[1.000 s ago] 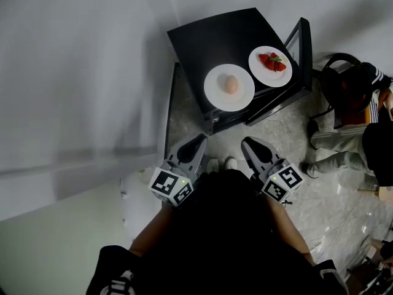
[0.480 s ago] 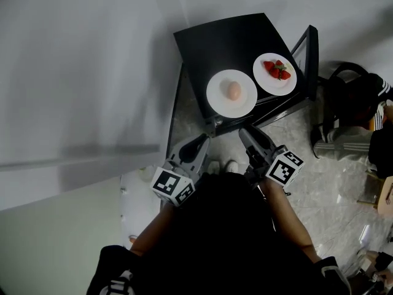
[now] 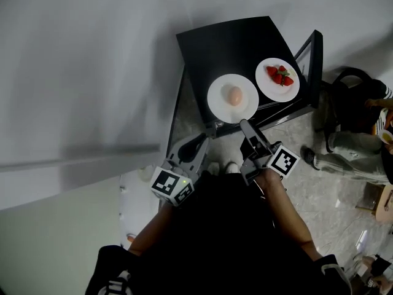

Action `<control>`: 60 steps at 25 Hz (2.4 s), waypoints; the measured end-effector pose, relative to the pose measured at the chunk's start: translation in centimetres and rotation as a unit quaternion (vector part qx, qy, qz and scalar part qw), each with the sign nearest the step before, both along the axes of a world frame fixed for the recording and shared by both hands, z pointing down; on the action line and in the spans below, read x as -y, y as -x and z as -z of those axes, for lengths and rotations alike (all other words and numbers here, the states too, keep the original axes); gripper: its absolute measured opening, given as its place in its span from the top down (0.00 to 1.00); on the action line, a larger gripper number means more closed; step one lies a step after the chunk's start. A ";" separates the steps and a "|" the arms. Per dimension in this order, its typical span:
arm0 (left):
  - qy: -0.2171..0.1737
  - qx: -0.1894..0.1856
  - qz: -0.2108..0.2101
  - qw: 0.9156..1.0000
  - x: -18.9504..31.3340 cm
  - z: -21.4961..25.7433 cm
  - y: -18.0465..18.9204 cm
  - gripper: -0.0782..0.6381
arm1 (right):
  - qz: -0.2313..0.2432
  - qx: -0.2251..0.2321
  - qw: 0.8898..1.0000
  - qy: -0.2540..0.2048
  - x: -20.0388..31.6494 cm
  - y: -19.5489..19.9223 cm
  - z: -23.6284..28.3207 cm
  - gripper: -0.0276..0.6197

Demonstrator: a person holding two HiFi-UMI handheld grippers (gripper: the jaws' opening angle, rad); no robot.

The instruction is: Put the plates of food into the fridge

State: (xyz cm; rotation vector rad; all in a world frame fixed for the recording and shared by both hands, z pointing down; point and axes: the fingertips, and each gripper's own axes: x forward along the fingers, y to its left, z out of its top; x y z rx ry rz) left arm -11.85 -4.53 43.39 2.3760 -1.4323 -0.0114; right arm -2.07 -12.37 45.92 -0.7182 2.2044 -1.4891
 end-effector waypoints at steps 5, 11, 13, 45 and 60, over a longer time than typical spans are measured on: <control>0.002 -0.014 0.004 1.000 0.3 0.2 0.1 0.84 | -0.018 0.021 0.999 0.040 1.2 0.0 -0.9 0.70; 0.001 -0.005 0.015 1.000 0.4 0.6 0.4 0.84 | -0.029 0.067 0.993 0.098 1.4 0.3 -1.8 0.77; 0.001 -0.004 0.017 1.000 0.3 0.5 0.4 0.84 | -0.027 0.080 0.991 0.105 1.4 0.4 -1.7 0.83; 0.004 -0.017 -0.006 1.000 -3.0 0.5 -1.7 0.84 | 0.004 0.130 0.985 0.114 -7.6 -5.0 -0.6 0.89; 0.016 -0.017 -0.012 1.000 -3.8 -0.6 -2.3 0.84 | 0.015 0.086 0.987 0.132 -9.3 -5.5 -6.6 0.89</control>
